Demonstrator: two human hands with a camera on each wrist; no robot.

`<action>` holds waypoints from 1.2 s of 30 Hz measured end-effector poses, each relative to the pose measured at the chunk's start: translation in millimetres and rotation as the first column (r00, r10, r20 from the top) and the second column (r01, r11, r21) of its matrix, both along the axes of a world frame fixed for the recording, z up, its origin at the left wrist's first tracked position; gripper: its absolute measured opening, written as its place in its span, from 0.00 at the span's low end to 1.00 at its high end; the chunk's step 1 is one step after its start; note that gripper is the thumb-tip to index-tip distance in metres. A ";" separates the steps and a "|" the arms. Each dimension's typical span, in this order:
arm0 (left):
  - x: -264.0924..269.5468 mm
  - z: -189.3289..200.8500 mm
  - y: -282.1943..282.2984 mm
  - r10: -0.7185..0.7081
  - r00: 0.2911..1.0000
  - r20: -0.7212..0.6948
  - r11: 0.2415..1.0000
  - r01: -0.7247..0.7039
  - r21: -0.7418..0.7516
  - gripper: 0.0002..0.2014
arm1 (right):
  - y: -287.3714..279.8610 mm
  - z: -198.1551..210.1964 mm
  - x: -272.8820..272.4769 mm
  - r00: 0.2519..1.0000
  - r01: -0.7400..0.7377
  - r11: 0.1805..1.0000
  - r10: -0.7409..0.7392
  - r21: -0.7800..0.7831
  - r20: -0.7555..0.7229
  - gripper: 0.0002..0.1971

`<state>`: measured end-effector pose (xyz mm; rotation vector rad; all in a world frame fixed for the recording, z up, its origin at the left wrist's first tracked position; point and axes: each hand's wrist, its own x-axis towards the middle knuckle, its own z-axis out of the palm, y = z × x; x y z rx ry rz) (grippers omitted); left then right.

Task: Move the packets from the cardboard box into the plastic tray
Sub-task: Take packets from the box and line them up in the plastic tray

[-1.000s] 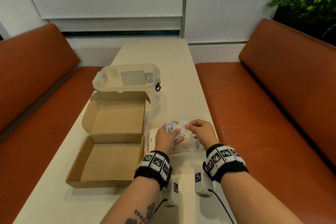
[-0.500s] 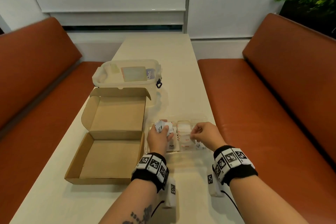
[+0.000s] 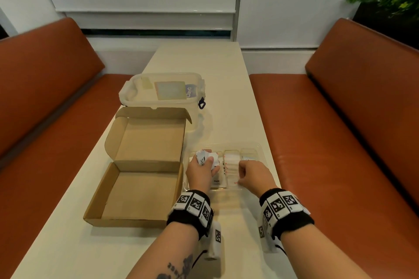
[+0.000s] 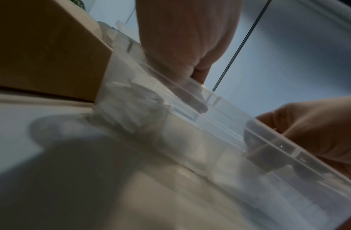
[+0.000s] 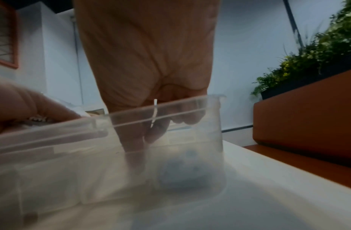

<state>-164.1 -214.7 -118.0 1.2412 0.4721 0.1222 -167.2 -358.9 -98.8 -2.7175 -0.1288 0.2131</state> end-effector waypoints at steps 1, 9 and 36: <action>-0.5 -0.1 0.5 -0.004 1.000 0.003 1.000 0.004 -0.004 0.10 | 1.6 -0.2 1.1 1.000 -0.018 1.000 0.018 -0.016 -0.005 0.19; -2.4 0.0 3.7 -0.054 0.999 -0.003 0.999 0.054 -0.004 0.11 | 7.7 1.6 7.0 0.998 -0.052 0.988 0.044 -0.144 -0.055 0.05; -4.9 4.2 3.2 -0.324 0.940 -0.105 0.937 0.304 -0.171 0.15 | 19.1 7.8 9.4 0.994 0.028 0.931 -0.066 0.364 0.092 0.17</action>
